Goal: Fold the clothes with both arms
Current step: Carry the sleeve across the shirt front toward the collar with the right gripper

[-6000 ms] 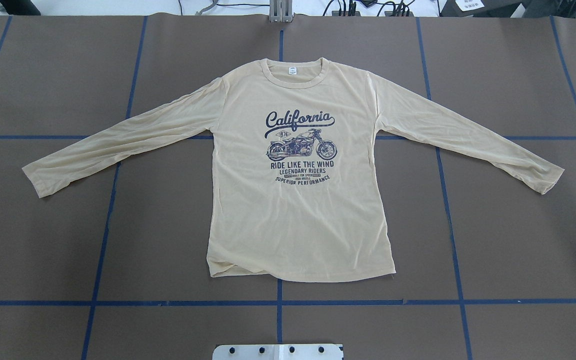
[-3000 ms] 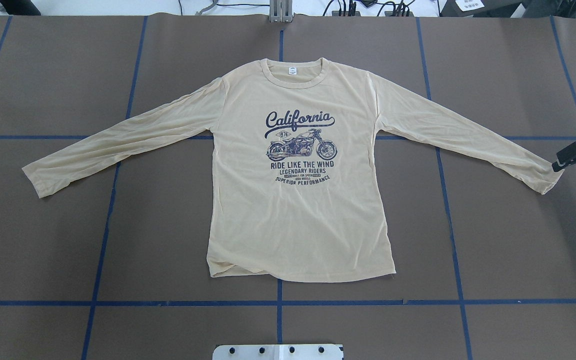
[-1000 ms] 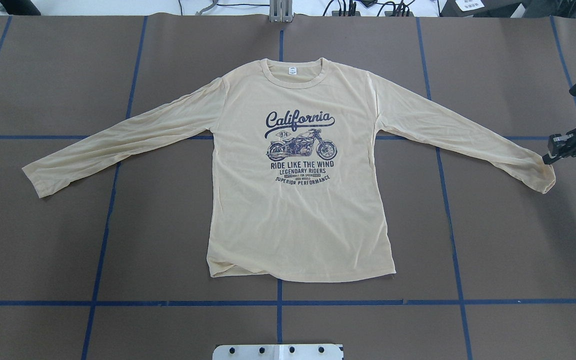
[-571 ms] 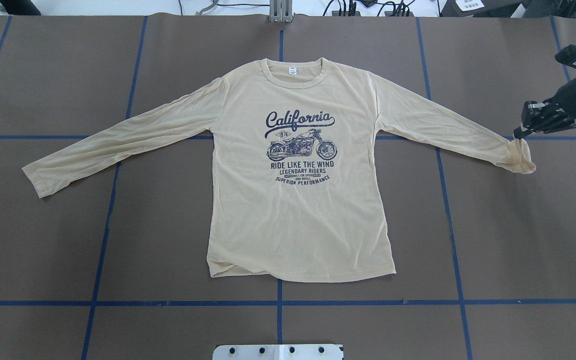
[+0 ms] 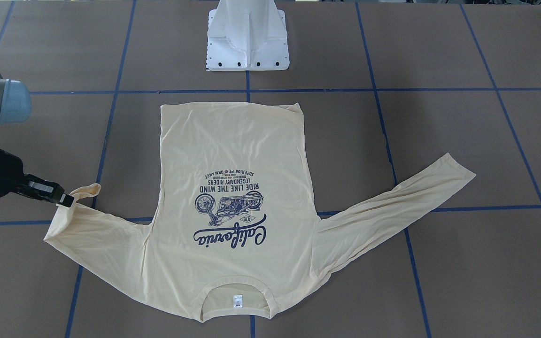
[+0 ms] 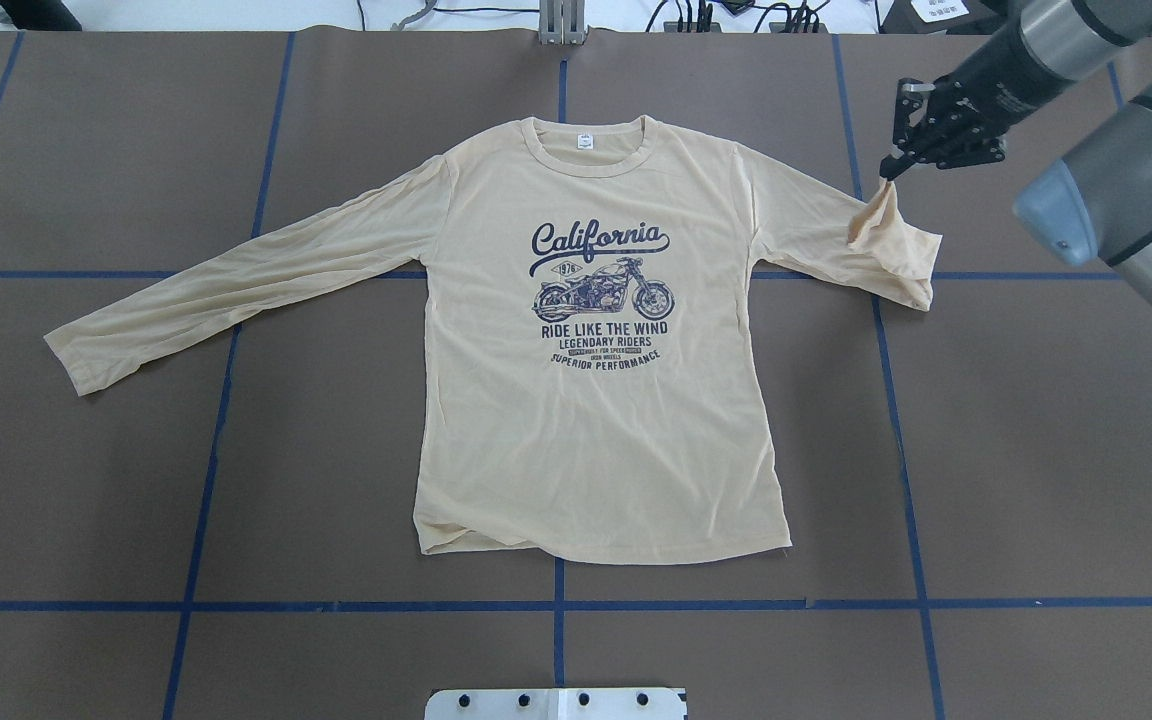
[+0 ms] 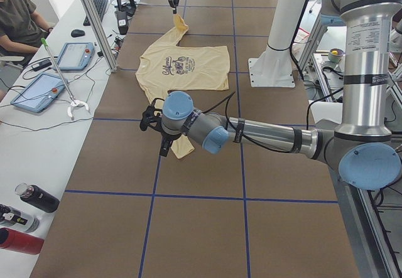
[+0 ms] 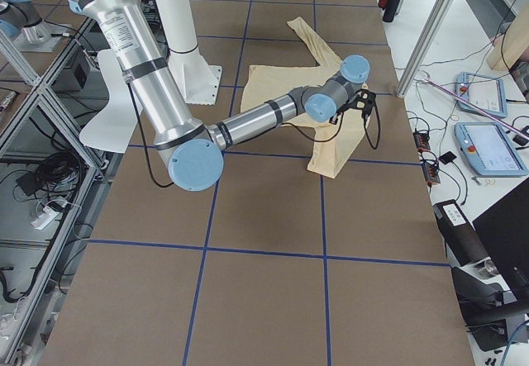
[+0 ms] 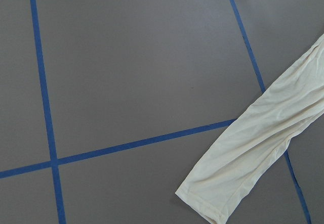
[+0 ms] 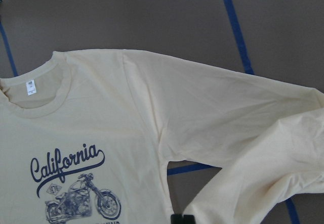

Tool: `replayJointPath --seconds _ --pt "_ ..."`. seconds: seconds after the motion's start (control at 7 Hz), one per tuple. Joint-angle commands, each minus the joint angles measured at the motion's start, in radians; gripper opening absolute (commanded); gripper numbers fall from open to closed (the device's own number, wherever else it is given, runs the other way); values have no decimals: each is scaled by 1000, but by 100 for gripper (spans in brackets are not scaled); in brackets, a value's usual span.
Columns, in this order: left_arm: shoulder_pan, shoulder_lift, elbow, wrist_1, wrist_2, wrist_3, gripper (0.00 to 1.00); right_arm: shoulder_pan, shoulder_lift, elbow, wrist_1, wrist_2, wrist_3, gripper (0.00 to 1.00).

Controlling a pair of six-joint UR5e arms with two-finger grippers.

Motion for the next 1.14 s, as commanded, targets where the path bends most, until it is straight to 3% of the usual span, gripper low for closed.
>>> replayJointPath --seconds 0.0,0.29,0.43,0.86,1.0 --pt "0 0 17 -26 0 0 100 -68 139 -9 -44 -46 116 0" --pt "0 0 20 -27 0 0 100 -151 229 -11 -41 -153 140 0" --pt "0 0 20 -27 0 0 100 -180 261 -11 -39 -160 133 0" --pt "0 0 22 -27 0 0 100 -311 414 -51 -38 -365 111 0" --pt "0 1 25 -27 0 0 100 -326 422 -46 -36 -370 97 0"
